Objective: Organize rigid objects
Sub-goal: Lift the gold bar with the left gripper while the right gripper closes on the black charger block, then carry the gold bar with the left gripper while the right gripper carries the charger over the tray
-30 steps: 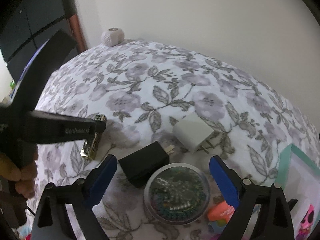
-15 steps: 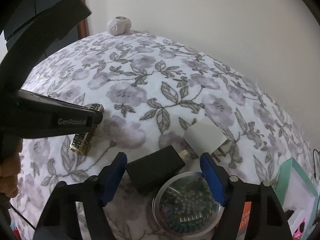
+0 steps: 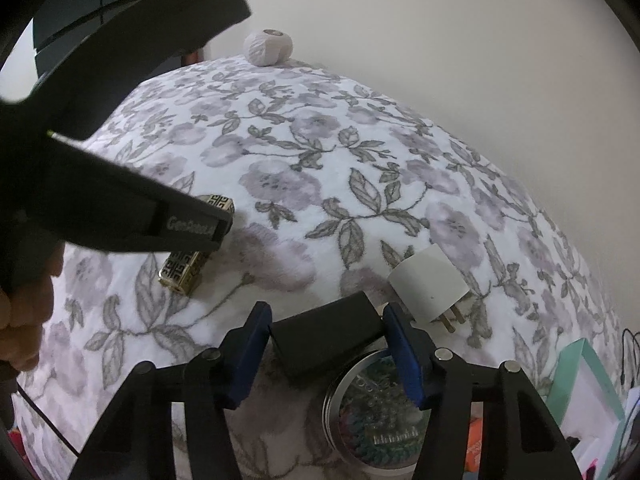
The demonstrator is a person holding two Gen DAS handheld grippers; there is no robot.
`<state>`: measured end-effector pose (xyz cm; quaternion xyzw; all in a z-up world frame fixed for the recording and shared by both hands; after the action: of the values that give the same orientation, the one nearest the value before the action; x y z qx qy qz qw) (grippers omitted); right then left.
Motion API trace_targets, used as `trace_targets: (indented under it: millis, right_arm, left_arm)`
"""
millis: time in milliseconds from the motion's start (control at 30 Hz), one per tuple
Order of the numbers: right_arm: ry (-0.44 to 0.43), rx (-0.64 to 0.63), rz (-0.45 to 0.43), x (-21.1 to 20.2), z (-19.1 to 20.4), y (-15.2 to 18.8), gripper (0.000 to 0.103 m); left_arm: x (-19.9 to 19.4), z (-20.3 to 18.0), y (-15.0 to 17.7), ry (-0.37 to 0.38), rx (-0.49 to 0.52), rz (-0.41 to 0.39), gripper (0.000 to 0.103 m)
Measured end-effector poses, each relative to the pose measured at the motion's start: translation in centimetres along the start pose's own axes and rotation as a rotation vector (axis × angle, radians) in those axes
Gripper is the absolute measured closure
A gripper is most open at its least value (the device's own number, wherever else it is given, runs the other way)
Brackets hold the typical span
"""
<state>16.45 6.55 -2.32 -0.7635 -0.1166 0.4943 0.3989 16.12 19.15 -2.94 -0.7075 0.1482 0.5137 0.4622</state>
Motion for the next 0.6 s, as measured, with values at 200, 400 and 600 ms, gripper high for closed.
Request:
trace_targets:
  millis: [200,400,600]
  right_arm:
    - [-0.01,0.101,-0.027,-0.8,-1.5,-0.6,0.043]
    - [-0.011,0.162,-0.061,-2.0,-2.8,-1.4,0.043]
    - [0.002,0.221,-0.101,-3.6,-4.2,-2.6,0.043]
  left_arm:
    - [0.1,-0.1,0.0,-0.012,-0.005,-0.008,0.08]
    - [-0.1,0.5,-0.3,-0.002,-0.067,-0.03,0.081]
    - [-1.5,0.7,-1.2,0.016,-0.099,-0.085,0.082]
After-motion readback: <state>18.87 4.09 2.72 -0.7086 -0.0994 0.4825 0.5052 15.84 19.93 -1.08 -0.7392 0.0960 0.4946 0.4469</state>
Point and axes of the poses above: each gripper's, at about its wrist camera, not at the fingertips, and x roughly the way its jaws point, z to its left, y to its underside, the point moved 4 cm from there along x, roughly the way its jaws point, and after that the axes turned 11 degrees about -z, right-handed, at the moved point
